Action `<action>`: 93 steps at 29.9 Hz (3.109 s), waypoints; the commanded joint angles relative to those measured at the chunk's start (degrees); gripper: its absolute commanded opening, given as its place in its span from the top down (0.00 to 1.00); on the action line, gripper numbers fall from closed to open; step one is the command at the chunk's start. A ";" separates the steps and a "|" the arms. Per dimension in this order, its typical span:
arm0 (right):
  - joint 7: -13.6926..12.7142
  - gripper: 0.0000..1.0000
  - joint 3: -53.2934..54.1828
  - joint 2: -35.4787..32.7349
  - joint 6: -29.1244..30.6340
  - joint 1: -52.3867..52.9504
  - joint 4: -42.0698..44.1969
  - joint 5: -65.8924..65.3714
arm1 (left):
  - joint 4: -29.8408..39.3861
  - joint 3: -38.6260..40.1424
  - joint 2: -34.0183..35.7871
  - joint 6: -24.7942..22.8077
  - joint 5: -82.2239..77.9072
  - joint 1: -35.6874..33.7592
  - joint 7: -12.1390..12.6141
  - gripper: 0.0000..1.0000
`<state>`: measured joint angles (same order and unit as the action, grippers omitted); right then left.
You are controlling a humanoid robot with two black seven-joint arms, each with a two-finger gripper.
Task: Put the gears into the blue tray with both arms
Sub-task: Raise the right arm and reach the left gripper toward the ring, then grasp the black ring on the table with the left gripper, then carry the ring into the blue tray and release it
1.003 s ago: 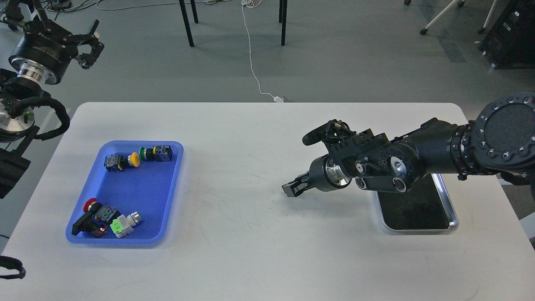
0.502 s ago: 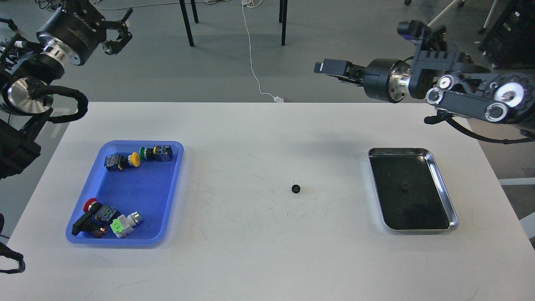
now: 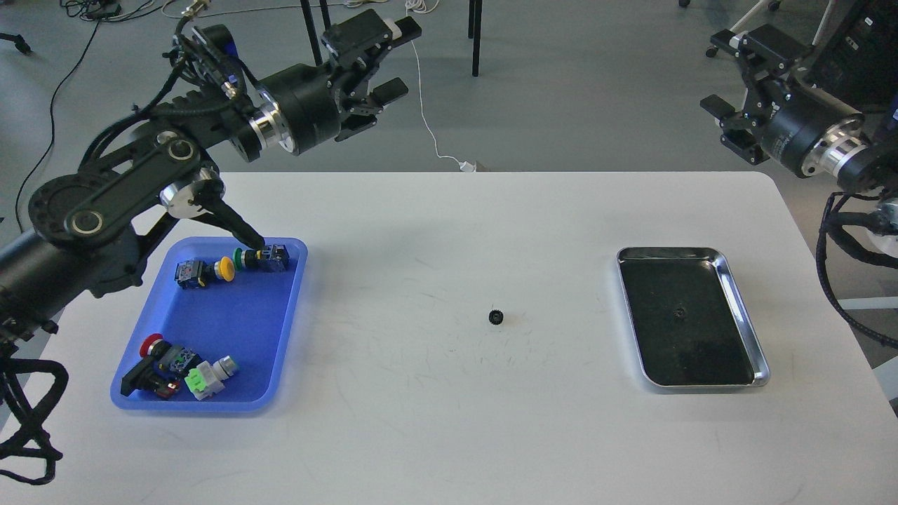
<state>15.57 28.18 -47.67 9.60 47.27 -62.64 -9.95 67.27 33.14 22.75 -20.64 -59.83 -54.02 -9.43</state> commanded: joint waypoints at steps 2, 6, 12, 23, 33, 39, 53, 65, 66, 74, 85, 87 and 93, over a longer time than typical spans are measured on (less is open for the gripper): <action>1.13 0.05 1.35 0.21 7.61 -2.80 6.81 7.83 | 4.80 -7.99 -3.14 0.86 -18.00 0.67 0.02 0.02; 3.94 0.05 1.35 0.30 12.97 -4.99 10.86 14.42 | 5.42 -15.28 -6.05 5.60 -29.79 1.02 0.02 0.03; 12.43 0.05 1.44 0.30 18.40 -14.12 10.87 16.19 | 3.32 -23.20 -9.38 13.24 -48.50 1.19 0.02 0.07; 12.43 0.05 1.52 0.56 18.40 -20.46 10.78 21.02 | -10.47 -31.91 -16.68 21.86 -56.18 2.51 -1.29 0.20; 12.43 0.05 2.76 1.00 18.40 -20.46 10.78 21.02 | -21.21 -33.67 -22.40 23.71 -55.48 4.36 -1.29 0.40; 12.43 0.05 2.76 1.09 18.40 -20.46 10.70 21.02 | -23.23 -33.76 -22.40 23.89 -55.22 4.88 -1.38 0.53; 12.43 0.05 3.19 1.09 18.40 -20.46 9.90 21.02 | -23.32 -33.76 -22.13 23.80 -55.22 5.85 -2.17 0.69; 12.43 0.05 4.16 1.00 18.40 -20.46 9.99 20.94 | -19.20 -32.62 -17.49 23.89 -47.23 4.62 -3.05 0.81; 12.43 0.05 4.34 1.00 18.40 -20.46 9.99 20.94 | -17.36 -32.44 -15.22 23.89 -45.74 4.27 -2.96 0.81; 12.43 0.05 5.22 1.09 18.40 -20.11 9.99 20.85 | -2.32 -27.70 9.38 24.06 -39.13 4.09 -4.62 0.81; 12.43 0.05 5.22 1.09 18.40 -20.20 10.17 20.85 | -6.96 -28.40 26.55 31.35 -38.87 15.43 -14.03 0.80; 12.43 0.05 5.22 1.09 18.40 -20.20 10.08 20.85 | -9.77 -28.40 26.21 32.85 -38.78 16.31 -14.48 0.79; 12.43 0.05 5.22 1.01 18.40 -20.20 9.90 20.85 | -16.99 -28.84 25.41 33.38 -39.04 17.45 -16.93 0.78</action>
<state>28.00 33.41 -46.58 28.00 27.07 -52.69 10.90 52.96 4.50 48.36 12.66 -98.75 -37.26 -24.44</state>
